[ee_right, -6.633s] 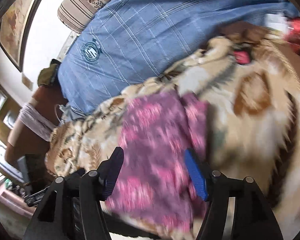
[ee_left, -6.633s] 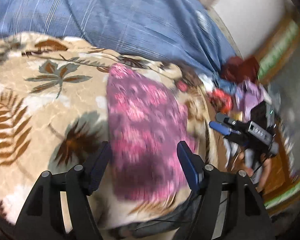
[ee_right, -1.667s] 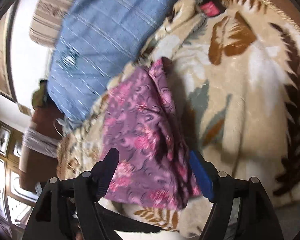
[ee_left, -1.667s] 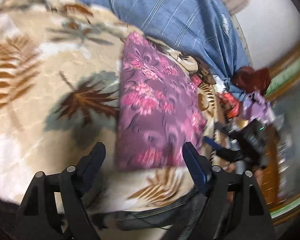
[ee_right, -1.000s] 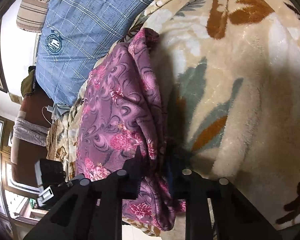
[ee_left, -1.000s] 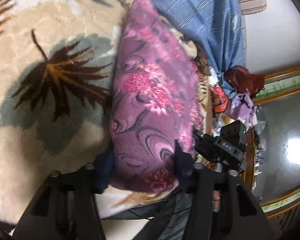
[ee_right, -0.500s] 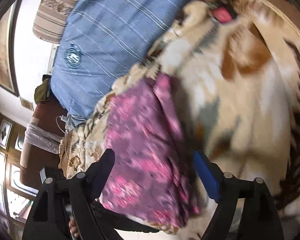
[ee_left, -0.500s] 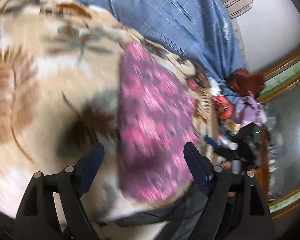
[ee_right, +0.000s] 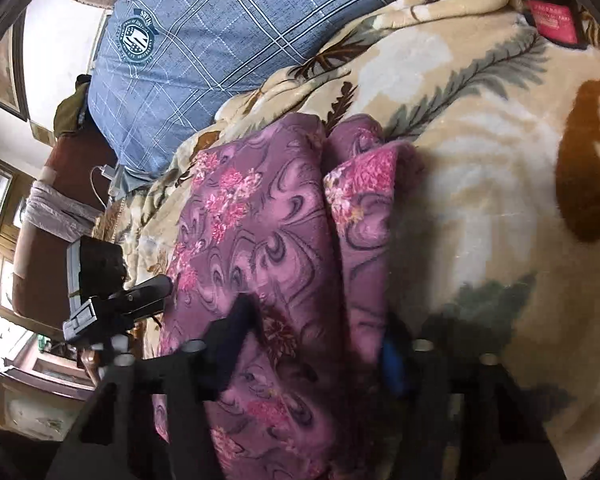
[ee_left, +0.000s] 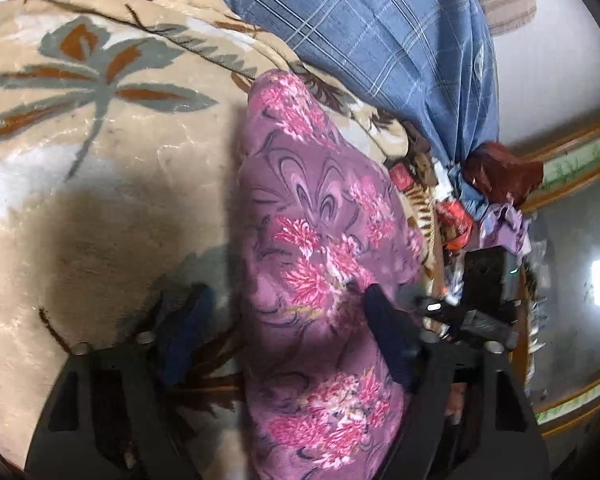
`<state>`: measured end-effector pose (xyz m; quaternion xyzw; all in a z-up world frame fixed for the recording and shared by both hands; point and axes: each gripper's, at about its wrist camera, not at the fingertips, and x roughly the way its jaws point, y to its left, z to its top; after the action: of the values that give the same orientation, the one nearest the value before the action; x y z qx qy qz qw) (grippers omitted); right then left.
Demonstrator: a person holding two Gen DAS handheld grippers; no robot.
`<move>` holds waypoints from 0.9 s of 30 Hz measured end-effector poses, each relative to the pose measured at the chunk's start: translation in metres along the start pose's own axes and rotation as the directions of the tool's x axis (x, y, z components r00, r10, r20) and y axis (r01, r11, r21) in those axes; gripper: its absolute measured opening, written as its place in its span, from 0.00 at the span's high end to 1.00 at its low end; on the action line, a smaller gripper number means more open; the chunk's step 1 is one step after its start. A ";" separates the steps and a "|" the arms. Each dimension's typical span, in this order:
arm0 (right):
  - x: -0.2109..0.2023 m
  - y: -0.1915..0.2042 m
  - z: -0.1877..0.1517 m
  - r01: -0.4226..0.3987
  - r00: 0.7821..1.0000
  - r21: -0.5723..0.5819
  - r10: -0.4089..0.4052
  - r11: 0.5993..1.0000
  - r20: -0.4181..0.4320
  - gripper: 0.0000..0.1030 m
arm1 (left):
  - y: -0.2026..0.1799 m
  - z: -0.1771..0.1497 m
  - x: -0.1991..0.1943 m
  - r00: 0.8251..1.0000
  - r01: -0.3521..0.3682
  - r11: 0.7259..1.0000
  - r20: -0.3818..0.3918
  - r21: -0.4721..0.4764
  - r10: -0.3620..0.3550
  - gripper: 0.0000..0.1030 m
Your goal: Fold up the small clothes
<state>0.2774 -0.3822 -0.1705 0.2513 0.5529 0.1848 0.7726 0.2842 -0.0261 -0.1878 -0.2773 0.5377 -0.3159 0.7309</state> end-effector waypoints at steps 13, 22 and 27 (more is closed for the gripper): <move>-0.014 0.055 -0.019 0.061 0.994 -0.086 -0.053 0.994 0.093 0.83 | -0.027 -0.026 -0.032 0.998 -0.023 0.997 0.059 0.070 0.018 0.87; -0.046 0.163 -0.065 -0.059 0.983 -0.217 0.095 0.974 0.156 0.83 | -0.053 -0.076 -0.169 0.966 -0.055 0.991 0.257 0.122 0.022 0.88; -0.055 0.214 -0.059 -0.089 0.974 -0.280 0.142 0.956 0.175 0.83 | -0.063 -0.070 -0.217 0.947 -0.079 0.987 0.321 0.143 0.029 0.88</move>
<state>0.2020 -0.2302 -0.0171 0.1925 0.4293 0.2783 0.8374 0.1586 0.0930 -0.0271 -0.2526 0.3945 -0.2874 0.8355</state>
